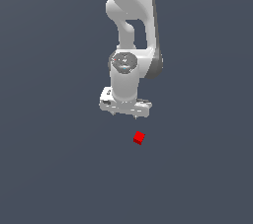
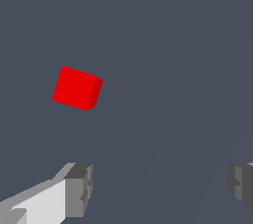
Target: Pick up the red cube and move it to a goal position.
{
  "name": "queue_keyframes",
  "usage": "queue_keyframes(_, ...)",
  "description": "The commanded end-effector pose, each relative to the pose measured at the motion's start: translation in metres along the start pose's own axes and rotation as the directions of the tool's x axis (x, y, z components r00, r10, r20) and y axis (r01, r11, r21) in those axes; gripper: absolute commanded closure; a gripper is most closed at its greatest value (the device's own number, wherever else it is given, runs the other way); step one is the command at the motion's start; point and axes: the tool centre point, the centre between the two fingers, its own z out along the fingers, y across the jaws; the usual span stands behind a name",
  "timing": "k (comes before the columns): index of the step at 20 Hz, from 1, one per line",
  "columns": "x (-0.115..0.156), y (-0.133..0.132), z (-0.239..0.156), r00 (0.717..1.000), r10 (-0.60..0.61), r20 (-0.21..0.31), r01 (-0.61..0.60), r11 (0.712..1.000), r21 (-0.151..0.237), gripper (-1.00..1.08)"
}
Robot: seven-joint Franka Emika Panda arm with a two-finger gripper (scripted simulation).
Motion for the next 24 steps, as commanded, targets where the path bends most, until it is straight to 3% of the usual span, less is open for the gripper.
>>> queue_keyframes(1, 0.005, -0.012, 0.013, 0.999, 0.040, -0.002, -0.040, 0.999, 0.002, -0.92)
queue_keyframes(12, 0.038, -0.061, 0.070, 0.975, 0.222, -0.009, -0.222, 0.975, 0.015, -0.92)
queue_keyframes(24, 0.056, -0.078, 0.092, 0.956, 0.294, -0.012, -0.294, 0.956, 0.020, -0.92)
